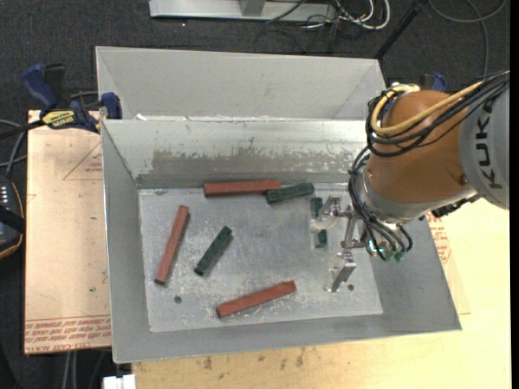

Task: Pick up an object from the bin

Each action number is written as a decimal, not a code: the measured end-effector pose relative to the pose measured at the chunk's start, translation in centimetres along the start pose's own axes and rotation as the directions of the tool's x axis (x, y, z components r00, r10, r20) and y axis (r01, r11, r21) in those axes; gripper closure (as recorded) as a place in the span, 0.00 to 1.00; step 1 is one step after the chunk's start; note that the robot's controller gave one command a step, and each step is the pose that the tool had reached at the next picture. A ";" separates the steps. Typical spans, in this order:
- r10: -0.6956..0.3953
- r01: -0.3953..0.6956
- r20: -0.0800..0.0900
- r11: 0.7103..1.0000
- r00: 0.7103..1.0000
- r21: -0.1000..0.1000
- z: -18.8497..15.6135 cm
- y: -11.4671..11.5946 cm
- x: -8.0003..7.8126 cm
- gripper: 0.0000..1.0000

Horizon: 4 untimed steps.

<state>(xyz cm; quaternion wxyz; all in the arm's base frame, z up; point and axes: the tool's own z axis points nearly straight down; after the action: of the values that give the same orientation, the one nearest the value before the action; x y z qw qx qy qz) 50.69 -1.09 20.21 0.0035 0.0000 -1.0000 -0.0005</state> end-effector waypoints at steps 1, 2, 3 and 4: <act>0.000 0.000 0.007 1.000 1.000 0.000 -0.3 0.0 -0.2 0.00; 0.026 -0.026 0.014 1.000 1.000 0.000 5.1 1.2 0.6 0.00; -0.105 0.105 0.009 0.994 0.994 0.001 10.4 0.7 0.8 0.00; -0.201 0.201 0.032 0.980 0.979 0.005 12.3 4.5 -1.7 1.00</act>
Offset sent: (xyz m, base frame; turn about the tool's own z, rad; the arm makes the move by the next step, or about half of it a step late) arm -0.0162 0.0231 -0.1018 0.0501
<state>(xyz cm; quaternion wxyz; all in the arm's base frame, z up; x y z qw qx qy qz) 52.32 3.45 7.91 -0.0129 0.1011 -0.9948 0.0000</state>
